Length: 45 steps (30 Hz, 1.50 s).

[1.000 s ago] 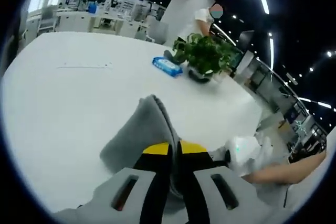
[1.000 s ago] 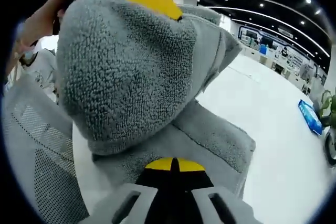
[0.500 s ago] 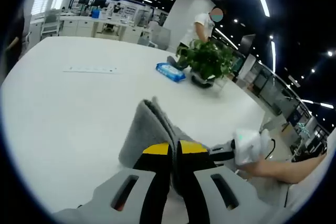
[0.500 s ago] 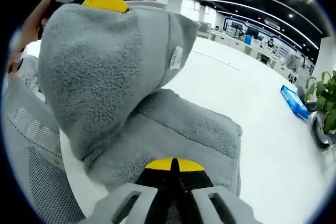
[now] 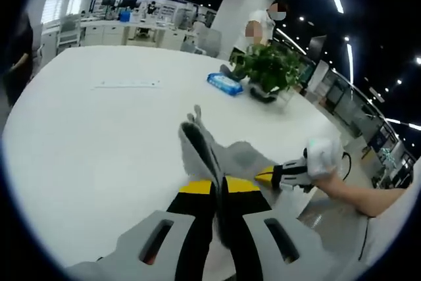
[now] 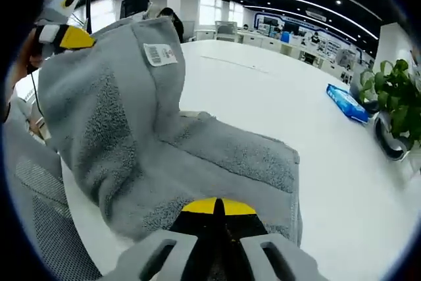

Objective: Open the folded towel by lifting each exposed corner and separating the folded layers until the towel lies flat within the target outline without major curled edges

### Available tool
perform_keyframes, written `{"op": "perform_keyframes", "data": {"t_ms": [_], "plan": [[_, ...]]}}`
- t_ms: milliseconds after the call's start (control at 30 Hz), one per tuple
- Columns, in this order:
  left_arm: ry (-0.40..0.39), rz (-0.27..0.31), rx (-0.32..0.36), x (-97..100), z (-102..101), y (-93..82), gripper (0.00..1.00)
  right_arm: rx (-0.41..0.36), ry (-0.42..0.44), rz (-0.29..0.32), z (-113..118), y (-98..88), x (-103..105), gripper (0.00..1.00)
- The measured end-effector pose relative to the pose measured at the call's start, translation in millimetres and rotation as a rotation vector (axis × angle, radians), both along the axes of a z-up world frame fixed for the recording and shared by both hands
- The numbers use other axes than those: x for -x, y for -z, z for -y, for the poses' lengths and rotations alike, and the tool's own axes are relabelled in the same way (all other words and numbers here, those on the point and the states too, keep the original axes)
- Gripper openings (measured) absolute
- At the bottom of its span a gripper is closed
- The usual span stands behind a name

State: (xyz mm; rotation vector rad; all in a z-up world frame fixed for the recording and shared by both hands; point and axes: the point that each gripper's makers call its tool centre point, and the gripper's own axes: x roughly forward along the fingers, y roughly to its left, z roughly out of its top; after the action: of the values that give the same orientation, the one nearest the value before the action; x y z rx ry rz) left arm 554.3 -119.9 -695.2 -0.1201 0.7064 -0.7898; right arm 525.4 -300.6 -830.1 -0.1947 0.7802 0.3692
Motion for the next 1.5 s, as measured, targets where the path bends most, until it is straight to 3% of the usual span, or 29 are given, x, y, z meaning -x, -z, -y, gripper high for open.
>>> {"op": "perform_keyframes", "data": {"t_ms": [300, 467, 733, 867, 1333, 1500], "plan": [[0.011, -0.028, -0.094, -2.4, -21, 17.2, 0.04, -0.015, 0.035, -0.006, 2, 0.3, 0, 0.0], [-0.008, -0.096, -0.141, 2.1, -38, 35.6, 0.04, -0.021, 0.045, -0.009, 2, 0.5, 0, 0.0], [-0.048, -0.205, -0.141, 19.0, -60, 73.9, 0.04, -0.025, 0.054, -0.009, 2, 1.0, 0, 0.0], [-0.053, -0.228, -0.165, 24.8, -66, 92.0, 0.04, -0.024, 0.049, -0.004, 1, 1.2, -1, 0.0], [-0.053, -0.195, -0.297, 25.8, -72, 133.7, 0.07, -0.03, 0.056, 0.003, 1, 1.1, 0, 0.0], [-0.013, -0.158, -0.354, 22.3, -75, 135.1, 0.13, -0.04, 0.057, 0.003, 1, 1.1, -1, 0.0]]}}
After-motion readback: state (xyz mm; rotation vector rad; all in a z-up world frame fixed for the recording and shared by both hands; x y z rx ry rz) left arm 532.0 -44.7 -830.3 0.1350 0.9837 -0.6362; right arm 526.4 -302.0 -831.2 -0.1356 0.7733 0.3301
